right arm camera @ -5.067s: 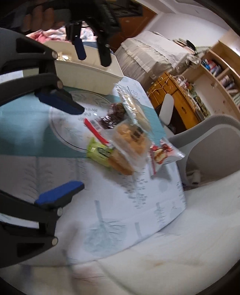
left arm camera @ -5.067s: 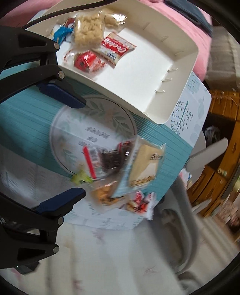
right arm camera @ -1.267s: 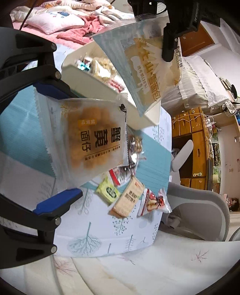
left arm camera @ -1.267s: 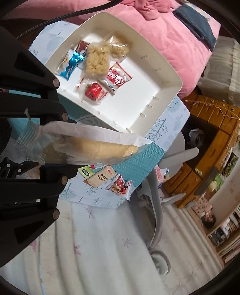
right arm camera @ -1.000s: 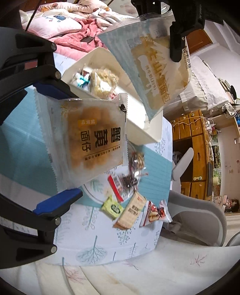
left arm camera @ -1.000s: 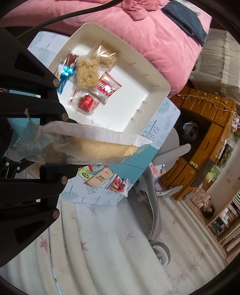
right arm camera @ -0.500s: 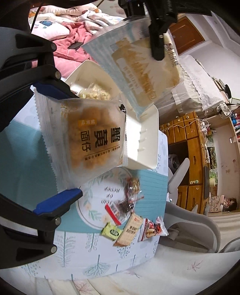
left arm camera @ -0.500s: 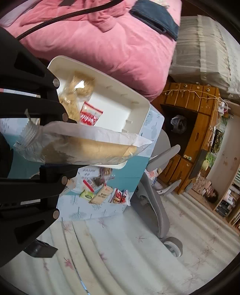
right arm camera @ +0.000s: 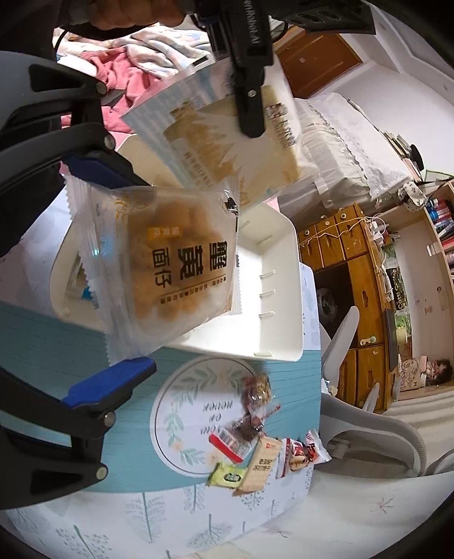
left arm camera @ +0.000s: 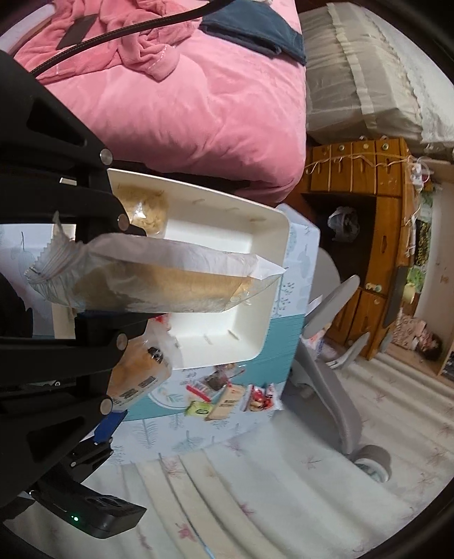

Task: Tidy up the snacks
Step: 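Carry both bags into the white tray and open both grippers, then move both grippers back over the snack plate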

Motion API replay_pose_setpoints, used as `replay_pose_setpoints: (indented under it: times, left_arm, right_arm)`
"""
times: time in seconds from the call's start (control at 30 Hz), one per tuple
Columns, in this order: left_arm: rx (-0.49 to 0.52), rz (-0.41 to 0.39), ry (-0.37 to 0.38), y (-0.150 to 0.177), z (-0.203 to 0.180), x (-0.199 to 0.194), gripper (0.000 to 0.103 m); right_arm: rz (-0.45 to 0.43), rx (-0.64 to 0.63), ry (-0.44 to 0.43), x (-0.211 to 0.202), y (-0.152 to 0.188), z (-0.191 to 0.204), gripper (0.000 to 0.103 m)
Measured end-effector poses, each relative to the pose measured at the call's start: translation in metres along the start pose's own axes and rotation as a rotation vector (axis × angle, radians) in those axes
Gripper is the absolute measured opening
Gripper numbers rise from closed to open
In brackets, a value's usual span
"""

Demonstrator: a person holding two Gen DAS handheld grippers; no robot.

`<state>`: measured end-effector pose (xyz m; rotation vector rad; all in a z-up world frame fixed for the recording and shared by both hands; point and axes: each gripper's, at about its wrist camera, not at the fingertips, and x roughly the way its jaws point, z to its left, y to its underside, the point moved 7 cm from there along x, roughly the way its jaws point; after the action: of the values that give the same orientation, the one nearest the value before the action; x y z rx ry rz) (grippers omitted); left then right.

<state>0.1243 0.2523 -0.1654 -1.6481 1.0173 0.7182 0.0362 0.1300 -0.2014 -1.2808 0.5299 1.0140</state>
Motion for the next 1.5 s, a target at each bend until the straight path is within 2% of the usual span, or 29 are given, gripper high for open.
replay_pose_setpoints:
  times: [0.07,0.17,0.2,0.23,0.37,0.43,0.53,0.73,1.1,1.5]
  left_arm:
    - [0.01,0.024,0.021,0.003,0.001,0.005,0.021]
    - [0.035,0.031,0.025,0.003,0.0,0.009,0.036]
    - [0.044,0.029,0.023,0.002,0.0,0.009,0.05]
    - [0.05,0.024,0.018,0.002,-0.001,0.008,0.06]
    - [0.07,0.04,-0.001,0.004,0.0,0.01,0.064]
    - [0.075,0.055,-0.008,0.006,-0.001,0.012,0.071]
    - [0.079,0.066,-0.016,0.008,-0.002,0.014,0.076]
    - [0.085,0.093,-0.021,0.013,-0.01,0.018,0.081]
    - [0.083,0.134,0.002,0.019,-0.049,0.031,0.082]
    - [0.05,0.16,-0.004,0.016,-0.103,0.056,0.082]
  right_arm:
    - [0.002,0.009,0.0,0.003,0.001,0.004,0.09]
    - [0.025,0.025,0.0,0.01,0.005,0.009,0.093]
    - [0.035,0.029,0.0,0.012,0.006,0.009,0.093]
    - [0.037,0.036,-0.007,0.013,0.007,0.01,0.093]
    - [0.007,0.047,-0.006,0.008,0.006,0.013,0.093]
    - [0.005,0.048,0.006,0.008,0.006,0.013,0.093]
    - [0.005,0.051,0.017,0.006,0.007,0.012,0.093]
    - [-0.001,0.078,0.058,-0.005,0.007,0.0,0.093]
    - [0.037,0.18,0.127,-0.031,0.016,-0.044,0.093]
    - [0.061,0.278,0.131,-0.048,0.015,-0.11,0.093]
